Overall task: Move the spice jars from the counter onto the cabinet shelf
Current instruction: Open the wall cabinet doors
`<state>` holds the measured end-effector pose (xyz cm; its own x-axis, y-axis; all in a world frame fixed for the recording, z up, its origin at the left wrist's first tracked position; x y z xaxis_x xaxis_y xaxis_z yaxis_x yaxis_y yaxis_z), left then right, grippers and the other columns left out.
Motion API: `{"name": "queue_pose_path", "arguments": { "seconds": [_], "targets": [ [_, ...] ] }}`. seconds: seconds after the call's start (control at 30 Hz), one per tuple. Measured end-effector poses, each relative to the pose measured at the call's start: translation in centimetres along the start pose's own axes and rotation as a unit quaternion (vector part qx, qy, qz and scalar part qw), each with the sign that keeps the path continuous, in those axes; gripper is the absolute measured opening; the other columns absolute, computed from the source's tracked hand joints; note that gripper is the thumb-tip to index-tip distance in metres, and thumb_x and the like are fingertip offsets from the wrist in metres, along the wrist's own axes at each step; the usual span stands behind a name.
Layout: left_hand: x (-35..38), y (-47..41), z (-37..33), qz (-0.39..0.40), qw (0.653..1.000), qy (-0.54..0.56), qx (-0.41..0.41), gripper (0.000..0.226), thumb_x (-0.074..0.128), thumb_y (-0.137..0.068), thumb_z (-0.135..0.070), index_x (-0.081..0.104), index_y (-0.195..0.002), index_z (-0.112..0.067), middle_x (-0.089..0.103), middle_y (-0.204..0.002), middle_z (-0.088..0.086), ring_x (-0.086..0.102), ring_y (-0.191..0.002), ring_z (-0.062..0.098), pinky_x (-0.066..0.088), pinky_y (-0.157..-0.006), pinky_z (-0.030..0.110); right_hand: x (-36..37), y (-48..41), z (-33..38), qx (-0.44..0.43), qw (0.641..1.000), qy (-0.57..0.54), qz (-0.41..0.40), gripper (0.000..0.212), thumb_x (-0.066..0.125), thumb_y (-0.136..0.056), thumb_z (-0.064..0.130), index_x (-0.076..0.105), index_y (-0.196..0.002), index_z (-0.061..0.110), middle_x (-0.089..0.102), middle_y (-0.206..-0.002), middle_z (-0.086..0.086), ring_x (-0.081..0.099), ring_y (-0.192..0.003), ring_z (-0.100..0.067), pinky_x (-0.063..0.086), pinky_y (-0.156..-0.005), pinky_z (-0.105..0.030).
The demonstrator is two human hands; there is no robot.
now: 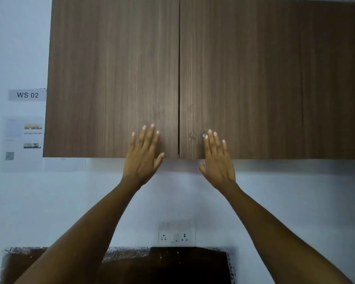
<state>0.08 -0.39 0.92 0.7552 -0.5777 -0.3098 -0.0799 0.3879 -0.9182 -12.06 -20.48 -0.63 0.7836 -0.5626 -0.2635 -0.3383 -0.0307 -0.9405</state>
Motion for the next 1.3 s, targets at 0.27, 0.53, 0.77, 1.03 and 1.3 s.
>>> {"name": "queue_pose_path", "arguments": {
  "seconds": [0.27, 0.53, 0.77, 1.03, 1.3],
  "targets": [
    [3.4, -2.9, -3.4, 0.014, 0.996, -0.040, 0.078, 0.062, 0.026, -0.091, -0.039, 0.031, -0.144, -0.007, 0.027, -0.152, 0.017, 0.025, -0.141, 0.031, 0.017, -0.113, 0.050, 5.2, -1.1, 0.9, 0.006, 1.000, 0.018, 0.007, 0.088, 0.066, -0.070, 0.013, 0.018, -0.143, -0.001, 0.016, -0.152, -0.019, 0.011, -0.141, -0.030, 0.012, -0.113, -0.044],
    [6.2, -4.3, -4.0, 0.053, 0.993, -0.034, 0.104, 0.061, 0.024, -0.090, -0.037, 0.037, -0.141, -0.007, 0.031, -0.150, 0.015, 0.029, -0.139, 0.030, 0.023, -0.112, 0.051, 8.5, -1.9, -0.1, 0.031, 0.999, 0.038, -0.014, 0.077, 0.056, -0.077, 0.003, 0.017, -0.144, 0.001, 0.013, -0.153, -0.017, 0.013, -0.142, -0.029, 0.012, -0.115, -0.046],
    [6.3, -4.5, -4.3, 0.059, 0.992, -0.030, 0.111, 0.062, 0.023, -0.089, -0.039, 0.043, -0.137, -0.005, 0.038, -0.146, 0.016, 0.035, -0.136, 0.030, 0.026, -0.110, 0.051, 7.9, -2.6, -0.8, 0.011, 0.998, 0.054, 0.009, 0.091, 0.070, -0.073, 0.009, 0.012, -0.143, 0.001, 0.014, -0.152, -0.018, 0.015, -0.141, -0.030, 0.017, -0.111, -0.045],
    [4.8, -5.0, -5.3, 0.071, 0.993, 0.095, -0.028, 0.089, -0.009, -0.078, -0.058, 0.008, -0.149, -0.006, 0.001, -0.158, 0.013, -0.002, -0.146, 0.024, -0.013, -0.112, 0.041, 5.5, -1.8, -0.6, 0.031, 0.998, 0.051, -0.004, 0.102, 0.080, -0.062, 0.011, 0.017, -0.142, 0.000, 0.017, -0.150, -0.018, 0.018, -0.138, -0.030, 0.021, -0.108, -0.044],
    [1.9, -4.2, -8.1, 0.103, 0.952, 0.281, -0.063, 0.080, 0.010, -0.086, -0.068, 0.044, -0.137, -0.016, 0.035, -0.150, 0.005, 0.001, -0.146, 0.023, -0.014, -0.111, 0.051, 1.0, -0.6, -1.2, 0.043, 0.998, 0.016, -0.039, 0.088, 0.077, -0.062, 0.002, 0.030, -0.136, -0.002, 0.037, -0.144, -0.021, 0.024, -0.134, -0.031, 0.025, -0.105, -0.042]
  ]
}}
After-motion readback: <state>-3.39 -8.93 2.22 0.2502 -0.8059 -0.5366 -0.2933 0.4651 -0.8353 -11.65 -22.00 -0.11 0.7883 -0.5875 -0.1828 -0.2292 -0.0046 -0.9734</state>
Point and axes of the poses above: each hand's wrist, its own y-axis away from the middle knuckle, its own x-axis out of the palm, z = x × y, the point moved 1 cm from there along -y, towards the middle knuckle
